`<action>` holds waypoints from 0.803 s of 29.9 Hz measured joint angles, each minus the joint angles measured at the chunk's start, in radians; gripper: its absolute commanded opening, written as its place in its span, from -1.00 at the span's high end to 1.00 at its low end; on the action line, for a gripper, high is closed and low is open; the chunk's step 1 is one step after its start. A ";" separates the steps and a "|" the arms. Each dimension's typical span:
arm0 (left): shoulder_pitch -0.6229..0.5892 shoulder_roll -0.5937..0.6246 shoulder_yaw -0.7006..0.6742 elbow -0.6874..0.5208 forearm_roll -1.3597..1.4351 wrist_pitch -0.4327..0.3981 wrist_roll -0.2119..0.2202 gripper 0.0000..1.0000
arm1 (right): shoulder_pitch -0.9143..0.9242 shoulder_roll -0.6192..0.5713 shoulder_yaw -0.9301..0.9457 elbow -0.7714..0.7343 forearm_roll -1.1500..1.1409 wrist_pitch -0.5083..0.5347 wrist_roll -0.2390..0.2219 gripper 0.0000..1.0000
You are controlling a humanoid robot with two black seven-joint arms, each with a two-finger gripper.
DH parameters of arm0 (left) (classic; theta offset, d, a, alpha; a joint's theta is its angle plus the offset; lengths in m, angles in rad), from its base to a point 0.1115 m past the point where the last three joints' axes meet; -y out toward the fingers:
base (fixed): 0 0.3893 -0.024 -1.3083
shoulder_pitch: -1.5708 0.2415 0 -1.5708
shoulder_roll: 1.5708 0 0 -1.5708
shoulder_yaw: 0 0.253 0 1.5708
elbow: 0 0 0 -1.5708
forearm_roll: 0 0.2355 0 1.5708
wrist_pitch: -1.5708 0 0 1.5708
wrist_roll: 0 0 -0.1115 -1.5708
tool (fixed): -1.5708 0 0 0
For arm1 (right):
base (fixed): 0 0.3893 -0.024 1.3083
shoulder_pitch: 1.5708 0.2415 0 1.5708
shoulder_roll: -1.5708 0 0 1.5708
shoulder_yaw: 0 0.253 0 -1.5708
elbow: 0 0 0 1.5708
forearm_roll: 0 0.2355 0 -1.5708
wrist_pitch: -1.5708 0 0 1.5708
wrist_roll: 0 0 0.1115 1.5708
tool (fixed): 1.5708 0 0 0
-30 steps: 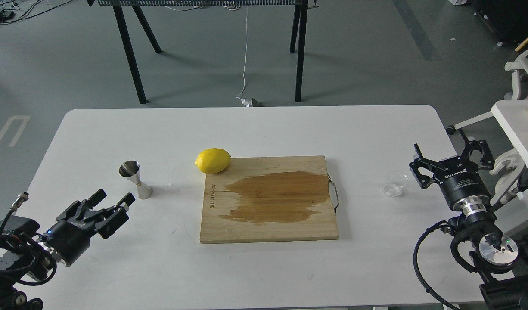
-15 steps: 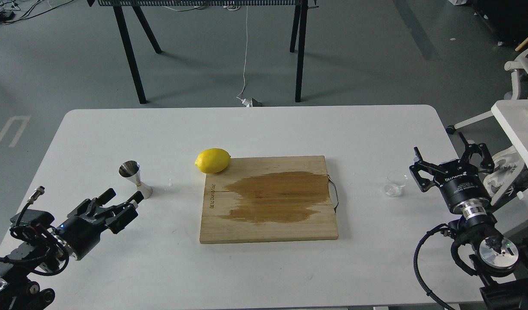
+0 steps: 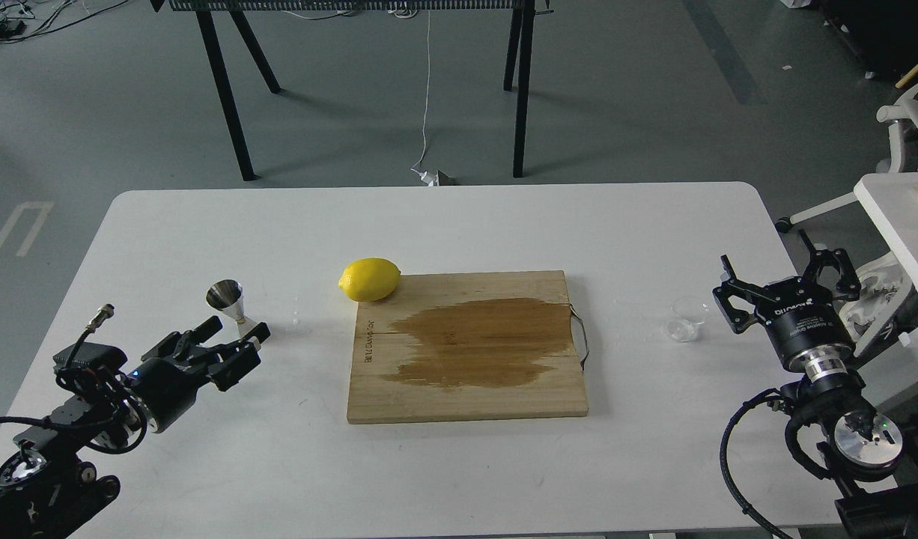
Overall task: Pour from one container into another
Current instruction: 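Close the left gripper around the metal jigger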
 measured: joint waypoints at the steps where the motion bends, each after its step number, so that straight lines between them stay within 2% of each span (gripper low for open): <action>1: -0.004 -0.004 0.001 0.003 0.000 -0.008 0.000 -0.99 | 0.000 0.000 0.000 0.000 0.000 0.000 0.001 -0.98; 24: -0.095 -0.081 0.002 0.150 -0.001 -0.060 0.000 -0.97 | -0.006 0.000 0.000 0.000 0.000 0.000 0.008 -0.98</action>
